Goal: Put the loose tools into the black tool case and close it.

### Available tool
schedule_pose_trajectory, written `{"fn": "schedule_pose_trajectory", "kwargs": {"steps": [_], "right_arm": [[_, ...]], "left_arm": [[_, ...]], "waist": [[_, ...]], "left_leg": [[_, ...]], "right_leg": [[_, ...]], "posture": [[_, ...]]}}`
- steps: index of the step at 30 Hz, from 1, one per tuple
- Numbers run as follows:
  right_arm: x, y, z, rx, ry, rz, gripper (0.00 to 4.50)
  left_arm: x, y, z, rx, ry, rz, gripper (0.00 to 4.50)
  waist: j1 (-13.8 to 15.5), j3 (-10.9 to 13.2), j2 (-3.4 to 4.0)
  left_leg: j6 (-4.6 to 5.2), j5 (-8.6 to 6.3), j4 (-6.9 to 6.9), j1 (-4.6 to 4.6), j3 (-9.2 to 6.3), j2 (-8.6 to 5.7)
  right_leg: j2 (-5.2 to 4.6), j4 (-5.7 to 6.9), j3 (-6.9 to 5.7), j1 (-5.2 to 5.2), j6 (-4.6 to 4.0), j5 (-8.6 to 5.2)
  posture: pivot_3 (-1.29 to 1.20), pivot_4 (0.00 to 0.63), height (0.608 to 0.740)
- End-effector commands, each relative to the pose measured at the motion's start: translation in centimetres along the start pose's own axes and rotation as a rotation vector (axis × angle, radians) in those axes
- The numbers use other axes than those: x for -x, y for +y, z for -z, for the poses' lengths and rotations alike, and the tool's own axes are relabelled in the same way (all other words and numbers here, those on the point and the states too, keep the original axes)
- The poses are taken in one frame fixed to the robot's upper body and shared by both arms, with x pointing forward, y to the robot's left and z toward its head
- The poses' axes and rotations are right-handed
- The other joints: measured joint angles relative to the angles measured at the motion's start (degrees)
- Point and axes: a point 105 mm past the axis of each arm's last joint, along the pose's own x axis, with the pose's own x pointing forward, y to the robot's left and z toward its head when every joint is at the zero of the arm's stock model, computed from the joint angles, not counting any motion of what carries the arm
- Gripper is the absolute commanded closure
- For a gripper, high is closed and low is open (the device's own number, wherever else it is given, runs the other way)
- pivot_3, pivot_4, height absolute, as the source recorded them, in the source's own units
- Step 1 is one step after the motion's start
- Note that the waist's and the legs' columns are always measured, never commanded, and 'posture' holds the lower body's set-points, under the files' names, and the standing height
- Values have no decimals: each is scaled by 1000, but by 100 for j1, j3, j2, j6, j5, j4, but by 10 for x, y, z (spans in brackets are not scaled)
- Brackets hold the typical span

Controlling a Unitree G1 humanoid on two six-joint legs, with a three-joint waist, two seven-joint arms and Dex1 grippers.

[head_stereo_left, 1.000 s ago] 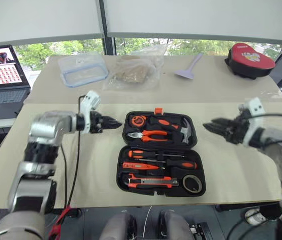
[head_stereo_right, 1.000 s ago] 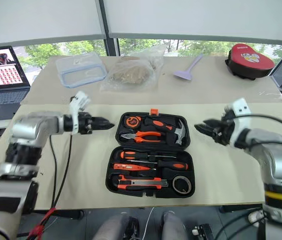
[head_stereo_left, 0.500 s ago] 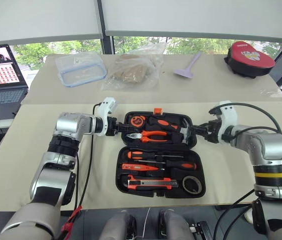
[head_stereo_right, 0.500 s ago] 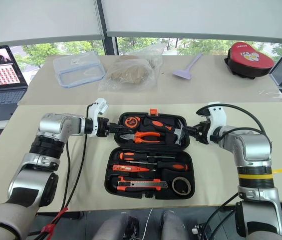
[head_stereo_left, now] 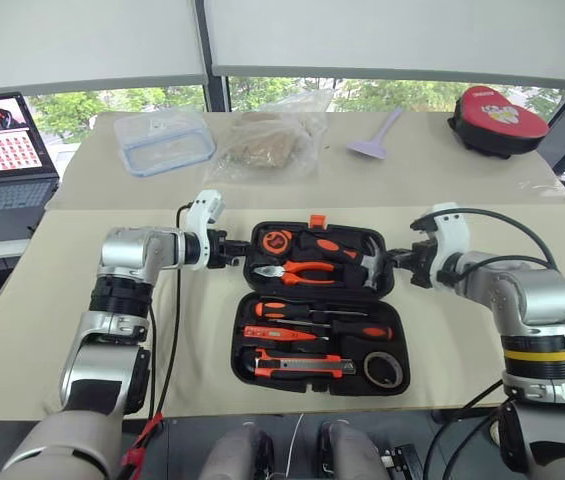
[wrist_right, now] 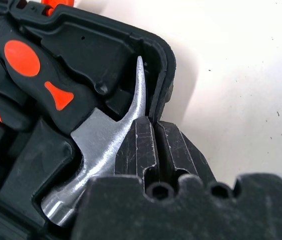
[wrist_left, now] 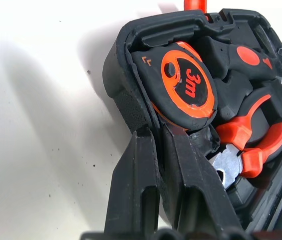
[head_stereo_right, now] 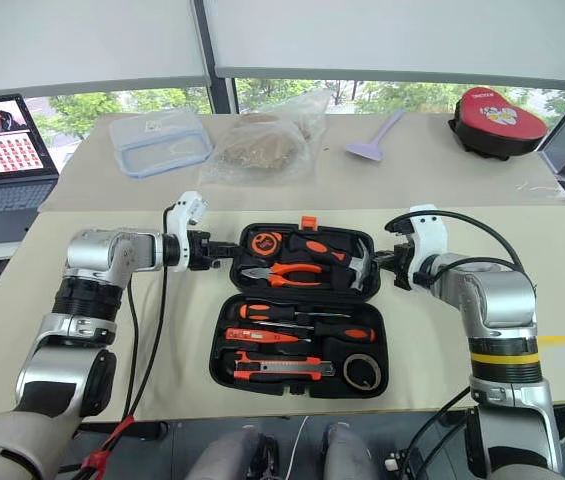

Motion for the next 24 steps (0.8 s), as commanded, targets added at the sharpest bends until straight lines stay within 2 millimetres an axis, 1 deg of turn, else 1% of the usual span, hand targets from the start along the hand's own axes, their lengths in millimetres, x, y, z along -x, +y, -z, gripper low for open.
{"fn": "schedule_pose_trajectory", "kwargs": {"steps": [1,2,6,9,12,14,16,18,20,22,24], "right_arm": [[3,19,-35,34,-128,-73,4478],[3,20,-41,41,-147,-75,4478],[3,19,-66,59,-231,-73,4478],[4,15,-90,91,-319,-47,4478],[6,10,-109,104,-402,-22,4478],[9,6,-117,134,-457,0,4478],[12,8,-112,175,-477,-12,4478],[13,13,-100,205,-485,-31,4478],[12,18,-74,226,-477,-27,4478],[13,22,-60,212,-499,-16,4478],[19,27,-49,271,-571,32,4478]], "left_arm": [[-11,-25,-7,-44,-43,102,4500],[-11,-26,-12,-56,-70,101,4500],[-9,-34,-49,-104,-223,105,4500],[-5,-44,-75,-175,-333,119,4500],[-2,-48,-89,-215,-395,134,4500],[0,-51,-94,-254,-425,142,4500],[1,-53,-91,-288,-439,153,4500],[1,-54,-79,-340,-438,161,4500],[-1,-53,-59,-386,-436,149,4500],[0,-55,-46,-421,-449,130,4500],[2,-54,-34,-484,-478,76,4500]], "waist": [[-7,0,0],[-7,0,0],[-3,3,1],[-6,8,2],[-32,10,2],[-58,10,2],[-69,10,2],[-73,10,2],[-78,9,3],[-88,9,3],[-89,8,3]], "left_leg": [[0,0,0,-4,1,0],[0,1,0,-6,1,-1],[-10,7,1,-19,4,-8],[-9,11,1,-27,3,-11],[1,20,-4,-36,4,-19],[14,29,-18,-36,3,-23],[11,32,-40,-33,1,-31],[10,34,-61,-32,-2,-35],[10,35,-84,-24,-4,-40],[7,35,-97,-8,-12,-41],[4,33,-102,-5,-16,-45]], "right_leg": [[0,0,0,-4,0,0],[0,1,0,-7,0,0],[-6,5,3,-19,-3,3],[-6,8,1,-29,-4,3],[-3,10,-3,-41,-5,3],[0,26,-9,-41,-5,3],[-3,20,-12,-42,-4,3],[-2,6,-18,-44,-4,3],[-2,-1,-19,-44,-2,1],[0,-1,-27,-39,1,-6],[1,4,-29,-39,-1,-23]], "posture": [[0,150,728],[0,150,728],[0,150,728],[0,150,728],[0,150,728],[0,150,728],[0,150,728],[0,150,728],[0,150,728],[0,150,728],[0,150,728]]}}
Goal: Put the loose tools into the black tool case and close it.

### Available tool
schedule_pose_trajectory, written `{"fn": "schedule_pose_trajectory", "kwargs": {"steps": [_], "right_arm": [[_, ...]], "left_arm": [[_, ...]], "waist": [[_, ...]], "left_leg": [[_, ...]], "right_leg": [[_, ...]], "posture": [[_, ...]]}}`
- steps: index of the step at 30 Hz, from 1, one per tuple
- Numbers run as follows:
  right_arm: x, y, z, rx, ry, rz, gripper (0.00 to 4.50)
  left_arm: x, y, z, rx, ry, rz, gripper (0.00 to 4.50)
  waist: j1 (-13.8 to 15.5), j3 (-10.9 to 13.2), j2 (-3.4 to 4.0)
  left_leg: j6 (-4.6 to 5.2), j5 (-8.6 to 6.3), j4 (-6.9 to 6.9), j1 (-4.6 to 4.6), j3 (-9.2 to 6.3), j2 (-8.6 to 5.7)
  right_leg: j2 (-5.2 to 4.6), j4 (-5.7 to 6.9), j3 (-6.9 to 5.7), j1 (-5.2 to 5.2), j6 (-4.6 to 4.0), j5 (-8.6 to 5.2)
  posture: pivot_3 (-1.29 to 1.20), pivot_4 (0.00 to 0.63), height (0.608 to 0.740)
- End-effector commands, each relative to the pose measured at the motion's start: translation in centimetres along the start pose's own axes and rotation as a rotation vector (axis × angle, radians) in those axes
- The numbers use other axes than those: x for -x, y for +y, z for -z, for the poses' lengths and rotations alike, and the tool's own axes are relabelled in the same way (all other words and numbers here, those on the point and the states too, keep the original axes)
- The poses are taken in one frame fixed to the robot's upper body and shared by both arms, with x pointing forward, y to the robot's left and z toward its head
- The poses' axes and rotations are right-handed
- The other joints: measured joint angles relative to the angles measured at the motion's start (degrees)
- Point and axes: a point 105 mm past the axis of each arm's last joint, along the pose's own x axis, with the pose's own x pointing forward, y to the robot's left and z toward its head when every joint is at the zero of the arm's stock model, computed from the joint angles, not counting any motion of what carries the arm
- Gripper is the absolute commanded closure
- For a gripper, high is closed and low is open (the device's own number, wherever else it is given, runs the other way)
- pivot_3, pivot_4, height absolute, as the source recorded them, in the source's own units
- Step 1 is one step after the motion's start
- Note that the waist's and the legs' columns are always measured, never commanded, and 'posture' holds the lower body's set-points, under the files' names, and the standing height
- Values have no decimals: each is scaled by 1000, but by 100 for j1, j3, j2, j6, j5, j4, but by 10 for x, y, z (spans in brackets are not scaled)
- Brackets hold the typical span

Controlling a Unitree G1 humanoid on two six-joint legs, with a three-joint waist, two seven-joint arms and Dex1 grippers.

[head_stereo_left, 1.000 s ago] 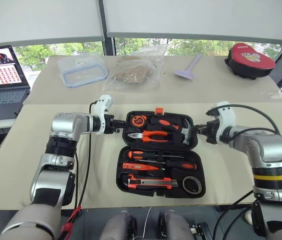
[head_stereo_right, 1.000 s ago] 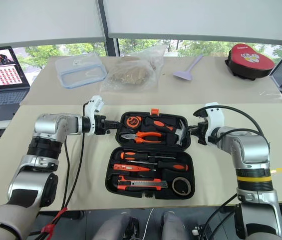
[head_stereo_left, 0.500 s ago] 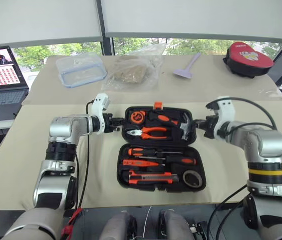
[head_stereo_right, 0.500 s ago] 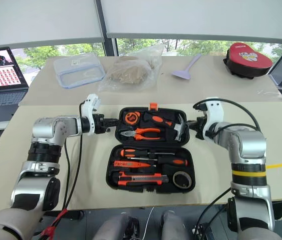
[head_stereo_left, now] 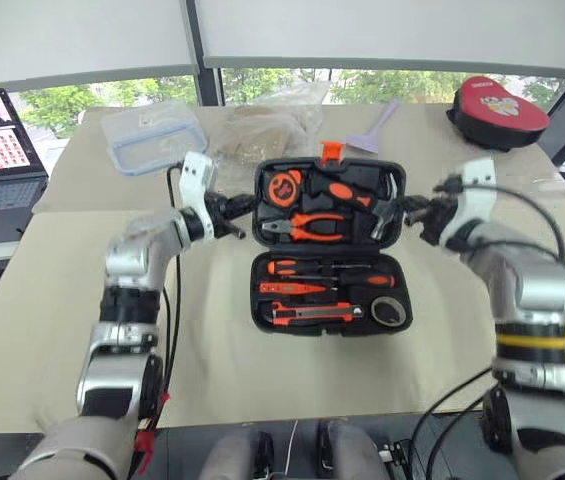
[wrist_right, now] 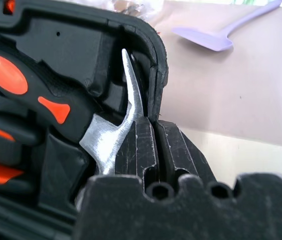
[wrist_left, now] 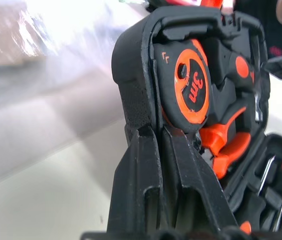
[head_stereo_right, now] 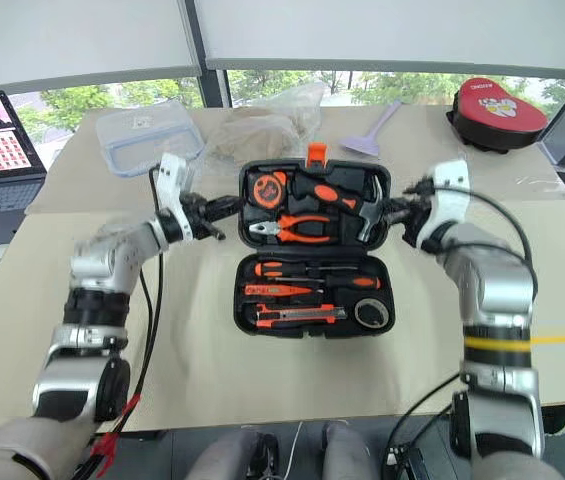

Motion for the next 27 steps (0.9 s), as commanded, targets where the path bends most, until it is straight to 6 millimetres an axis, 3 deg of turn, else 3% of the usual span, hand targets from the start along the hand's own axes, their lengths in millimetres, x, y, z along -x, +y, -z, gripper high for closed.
{"fn": "schedule_pose_trajectory", "kwargs": {"steps": [1,5,12,17,23,27], "right_arm": [[11,34,-15,134,-192,-44,4478],[26,50,-4,299,-251,-58,4478],[45,44,-8,615,-330,-20,4478],[49,38,-6,626,-338,0,4478],[69,66,1,678,-352,-112,4478],[88,74,12,696,-312,-169,4478]], "left_arm": [[-5,-37,-7,-181,-85,80,4500],[6,-36,-7,-240,-139,-19,4500],[26,-31,-6,-355,-165,-112,4500],[32,-27,-3,-327,-163,-142,4500],[46,-30,4,-342,-156,-174,4500],[66,-29,17,-328,-106,-203,4500]], "waist": [[5,-2,1],[14,-3,1],[13,-2,-1],[15,-2,-1],[13,-3,-1],[2,-9,-1]], "left_leg": [[-1,0,-4,2,0,-1],[-4,-2,-4,23,-2,-3],[-51,-21,9,85,16,6],[-27,-7,10,83,18,13],[-19,-3,7,83,17,25],[-25,-7,7,87,25,51]], "right_leg": [[0,-2,-1,3,-2,-3],[-2,-11,7,29,-2,-7],[-10,-2,62,66,-3,-7],[-9,3,63,59,-5,-8],[-8,-1,64,60,-9,-10],[-8,-2,73,61,-11,-11]], "posture": [[0,150,728],[0,150,728],[0,150,728],[0,150,728],[0,150,728],[0,150,728]]}}
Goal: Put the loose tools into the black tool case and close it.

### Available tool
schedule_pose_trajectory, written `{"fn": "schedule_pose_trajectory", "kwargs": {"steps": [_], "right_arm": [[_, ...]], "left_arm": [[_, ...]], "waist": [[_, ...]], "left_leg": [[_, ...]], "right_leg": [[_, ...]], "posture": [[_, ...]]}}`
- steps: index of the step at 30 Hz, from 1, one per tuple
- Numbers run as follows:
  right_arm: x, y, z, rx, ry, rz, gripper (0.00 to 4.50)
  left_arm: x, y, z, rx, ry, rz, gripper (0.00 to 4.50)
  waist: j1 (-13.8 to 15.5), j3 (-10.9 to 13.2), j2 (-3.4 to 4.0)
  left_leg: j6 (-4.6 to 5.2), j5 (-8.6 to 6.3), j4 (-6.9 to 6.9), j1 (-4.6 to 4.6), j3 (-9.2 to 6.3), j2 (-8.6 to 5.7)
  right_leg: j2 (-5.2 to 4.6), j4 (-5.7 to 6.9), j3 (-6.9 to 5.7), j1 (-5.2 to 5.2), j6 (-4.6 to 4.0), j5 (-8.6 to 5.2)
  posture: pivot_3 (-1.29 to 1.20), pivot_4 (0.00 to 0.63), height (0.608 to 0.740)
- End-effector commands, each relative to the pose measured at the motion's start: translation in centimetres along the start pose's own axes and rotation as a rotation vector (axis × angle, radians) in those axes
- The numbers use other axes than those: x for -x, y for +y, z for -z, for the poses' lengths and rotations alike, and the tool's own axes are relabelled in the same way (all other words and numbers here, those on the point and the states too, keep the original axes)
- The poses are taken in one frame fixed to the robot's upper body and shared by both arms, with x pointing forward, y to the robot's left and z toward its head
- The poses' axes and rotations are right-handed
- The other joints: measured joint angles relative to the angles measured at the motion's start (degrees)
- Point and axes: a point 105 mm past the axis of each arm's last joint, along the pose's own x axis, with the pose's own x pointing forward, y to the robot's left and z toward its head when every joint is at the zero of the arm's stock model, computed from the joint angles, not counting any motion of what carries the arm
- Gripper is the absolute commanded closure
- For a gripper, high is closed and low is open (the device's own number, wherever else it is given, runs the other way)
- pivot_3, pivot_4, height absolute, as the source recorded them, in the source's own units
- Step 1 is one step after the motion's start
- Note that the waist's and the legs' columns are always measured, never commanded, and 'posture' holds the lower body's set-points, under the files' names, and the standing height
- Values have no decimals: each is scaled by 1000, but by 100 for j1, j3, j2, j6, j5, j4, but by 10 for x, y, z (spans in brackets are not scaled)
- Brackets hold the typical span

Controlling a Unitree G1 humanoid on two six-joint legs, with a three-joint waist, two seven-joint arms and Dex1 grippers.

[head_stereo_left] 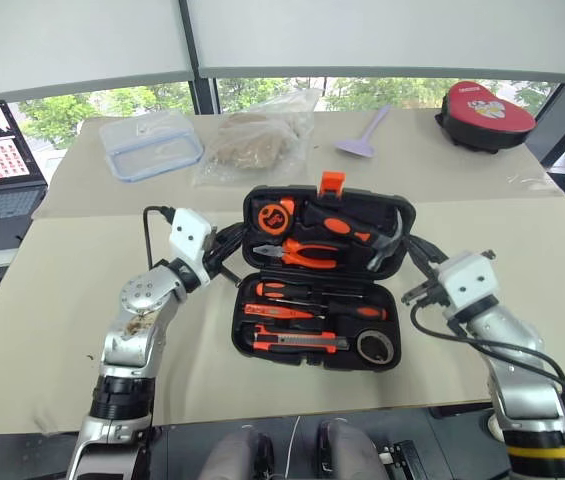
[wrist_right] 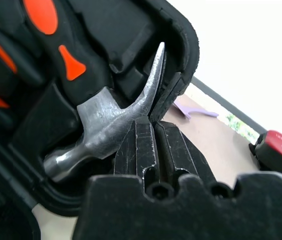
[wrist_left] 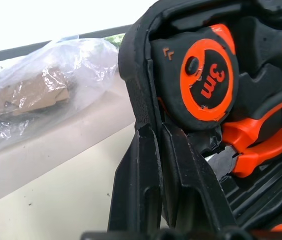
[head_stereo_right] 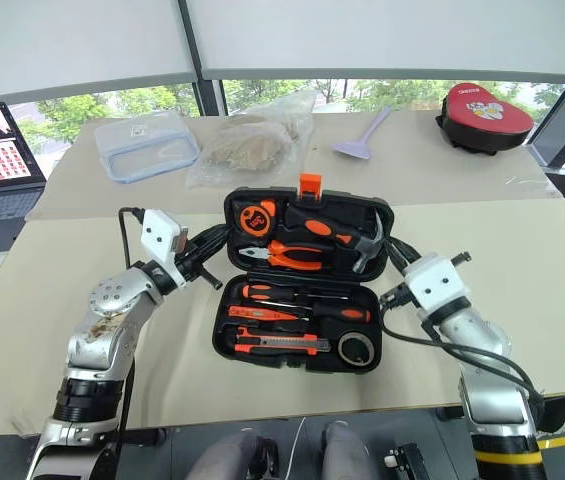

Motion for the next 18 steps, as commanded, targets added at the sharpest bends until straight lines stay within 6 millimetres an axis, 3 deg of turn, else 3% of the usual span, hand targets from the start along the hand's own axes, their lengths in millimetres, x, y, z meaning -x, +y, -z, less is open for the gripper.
{"fn": "schedule_pose_trajectory", "kwargs": {"steps": [1,4,7,9,13,16,18], "right_arm": [[13,20,-26,44,-89,-125,4478],[27,29,-33,59,-108,-179,4478],[45,43,-49,60,-149,-269,4500],[59,53,-54,68,-137,-342,3782],[84,51,-50,28,-26,-430,2579],[112,62,-49,-79,77,-618,2555],[123,69,-50,-168,127,-715,2555]], "left_arm": [[19,0,4,-11,39,-14,4500],[35,2,11,9,83,-40,4500],[56,1,18,43,134,-67,3505],[69,-1,22,46,171,-66,2802],[107,1,28,88,296,2,1403],[143,7,31,142,445,130,249],[151,20,32,142,504,184,29]], "waist": [[-2,-7,-1],[-1,-9,-3],[-3,-12,-3],[1,-9,-12],[73,4,-46],[127,3,-45],[181,-3,-56]], "left_leg": [[-4,-2,0,3,4,11],[-43,-24,0,32,5,34],[-65,-39,-6,68,5,44],[-71,-44,-8,73,8,50],[-82,-51,-2,67,3,61],[-76,-57,2,49,4,61],[-74,-59,3,36,0,61]], "right_leg": [[3,-1,1,3,-1,0],[11,-4,4,32,-7,-5],[10,5,25,57,-37,-24],[11,24,31,50,-62,-41],[8,64,27,30,-79,-60],[2,69,28,8,-80,-67],[1,66,26,-17,-77,-73]], "posture": [[0,150,728],[0,150,728],[0,150,728],[0,150,728],[0,150,728],[0,150,728],[0,150,728]]}}
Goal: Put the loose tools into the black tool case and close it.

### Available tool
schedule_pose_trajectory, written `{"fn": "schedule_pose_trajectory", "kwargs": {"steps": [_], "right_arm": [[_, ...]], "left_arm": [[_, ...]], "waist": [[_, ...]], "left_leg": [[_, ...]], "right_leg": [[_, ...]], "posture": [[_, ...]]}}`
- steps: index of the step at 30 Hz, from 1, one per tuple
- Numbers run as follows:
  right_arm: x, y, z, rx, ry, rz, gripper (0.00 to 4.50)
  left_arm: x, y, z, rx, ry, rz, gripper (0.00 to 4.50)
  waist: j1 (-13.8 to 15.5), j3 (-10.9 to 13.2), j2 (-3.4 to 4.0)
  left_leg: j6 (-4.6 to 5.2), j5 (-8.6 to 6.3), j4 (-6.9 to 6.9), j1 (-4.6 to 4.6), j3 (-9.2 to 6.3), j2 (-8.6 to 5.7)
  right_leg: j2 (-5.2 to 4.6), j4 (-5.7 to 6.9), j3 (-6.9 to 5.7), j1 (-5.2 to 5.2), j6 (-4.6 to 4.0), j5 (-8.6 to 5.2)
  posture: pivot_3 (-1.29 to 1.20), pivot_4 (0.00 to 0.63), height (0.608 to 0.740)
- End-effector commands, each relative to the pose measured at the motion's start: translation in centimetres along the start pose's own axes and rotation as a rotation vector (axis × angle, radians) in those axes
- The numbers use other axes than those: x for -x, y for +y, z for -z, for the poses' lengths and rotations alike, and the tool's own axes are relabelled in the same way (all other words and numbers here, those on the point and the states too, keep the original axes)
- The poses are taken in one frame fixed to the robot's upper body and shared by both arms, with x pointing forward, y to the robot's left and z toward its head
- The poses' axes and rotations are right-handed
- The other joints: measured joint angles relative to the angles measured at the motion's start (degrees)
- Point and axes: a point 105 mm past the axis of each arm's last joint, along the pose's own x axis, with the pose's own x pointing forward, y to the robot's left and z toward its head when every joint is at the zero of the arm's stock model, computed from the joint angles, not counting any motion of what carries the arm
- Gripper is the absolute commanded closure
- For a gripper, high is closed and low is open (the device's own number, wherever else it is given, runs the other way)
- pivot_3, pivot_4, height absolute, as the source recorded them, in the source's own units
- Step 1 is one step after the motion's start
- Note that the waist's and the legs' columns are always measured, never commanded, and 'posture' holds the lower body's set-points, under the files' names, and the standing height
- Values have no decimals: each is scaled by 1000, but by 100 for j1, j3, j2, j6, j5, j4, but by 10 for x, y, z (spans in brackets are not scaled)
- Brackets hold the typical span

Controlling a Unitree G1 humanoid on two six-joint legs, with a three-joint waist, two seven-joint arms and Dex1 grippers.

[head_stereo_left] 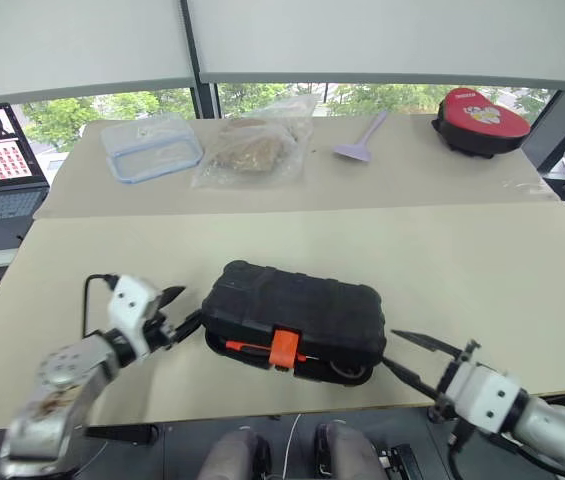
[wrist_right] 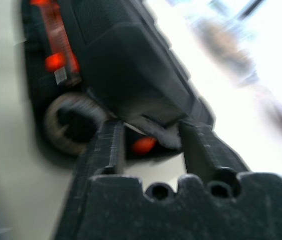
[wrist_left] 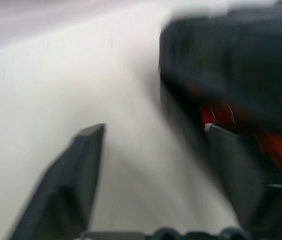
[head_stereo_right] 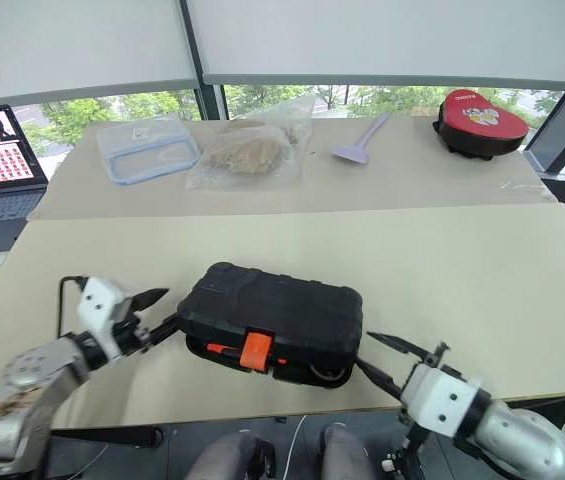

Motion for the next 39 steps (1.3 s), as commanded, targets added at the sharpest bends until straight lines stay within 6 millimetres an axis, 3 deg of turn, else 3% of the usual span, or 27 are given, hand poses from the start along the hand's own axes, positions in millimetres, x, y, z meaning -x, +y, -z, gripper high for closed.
{"fn": "schedule_pose_trajectory", "kwargs": {"steps": [1,3,5,6,7,11,13,17,20,23,25,29,34,37,39], "right_arm": [[5,15,-13,-89,-22,-173,2829],[3,20,-10,-88,-11,-239,3236],[-3,23,-5,-94,-2,-287,4007],[-6,23,-3,-97,3,-302,4322],[-10,23,-1,-90,4,-316,4491],[-22,28,6,-71,21,-402,4500],[-25,30,7,-67,23,-420,4500],[-36,28,5,-57,10,-422,4500],[-50,15,8,-69,8,-353,4500],[-64,-22,18,-90,19,-139,4500],[-65,-51,27,-122,45,13,4500],[-59,-74,40,-150,86,107,4500],[-45,-82,40,-200,80,116,4500],[-32,-75,38,-234,69,72,4500],[-24,-67,32,-274,44,21,4500]], "left_arm": [[7,20,-9,-48,39,103,9],[-5,35,-15,-110,57,115,0],[-29,50,-32,-175,22,125,0],[-41,55,-40,-205,5,130,538],[-55,57,-49,-242,-15,145,708],[-112,45,-84,-345,-74,268,2213],[-126,37,-91,-376,-85,322,3019],[-151,14,-94,-451,-58,449,4463],[-160,-3,-83,-566,5,554,4463],[-154,-8,-74,-606,51,641,4463],[-145,-8,-74,-576,64,685,4463],[-130,-14,-84,-509,47,748,4463],[-116,-16,-110,-474,-25,730,4463],[-109,-25,-154,-365,-144,756,4463],[-103,-47,-176,-324,-193,847,4463]], "waist": [[84,-5,-10],[185,-6,-13],[270,-8,-19],[318,-9,-23],[335,-8,-31],[322,-15,-61],[287,-12,-65],[125,-2,-82],[82,3,-90],[29,9,-103],[10,9,-102],[41,11,-96],[68,13,-93],[100,15,-92],[122,16,-92]], "left_leg": [[0,0,4,0,-2,0],[0,-1,13,-6,-3,-1],[5,-4,27,-15,-3,-2],[7,-4,32,-22,-1,-4],[7,-4,44,-31,-3,-4],[19,-8,64,-75,-4,-16],[81,27,97,-112,-6,-21],[89,23,105,-133,-7,-19],[87,22,106,-130,-7,-15],[84,22,111,-127,-13,-7],[82,21,113,-125,-11,-5],[81,20,119,-131,-12,-12],[84,22,116,-148,-34,-14],[85,23,122,-151,-37,-18],[88,23,138,-156,-43,-19]], "right_leg": [[0,-1,-4,-5,14,-11],[-3,-6,-9,-6,21,-15],[-4,-6,-11,-9,19,-9],[-5,-7,-10,-14,21,-2],[-5,-6,-13,-17,20,8],[-6,-8,-23,-24,-14,49],[2,-1,-36,-35,-8,53],[3,-16,-41,-42,8,42],[3,-17,-46,-39,10,41],[0,-15,-44,-37,8,41],[-4,-13,-42,-37,7,41],[-16,-1,-42,-44,7,42],[-5,-6,-59,-48,10,37],[-3,-9,-64,-39,13,35],[-2,-6,-67,-34,15,35]], "posture": [[0,150,728],[0,150,728],[0,150,728],[0,150,728],[0,150,728],[0,150,728],[0,150,728],[0,150,728],[0,150,728],[0,150,728],[0,150,728],[0,150,728],[0,150,728],[0,150,728],[0,150,728]]}}
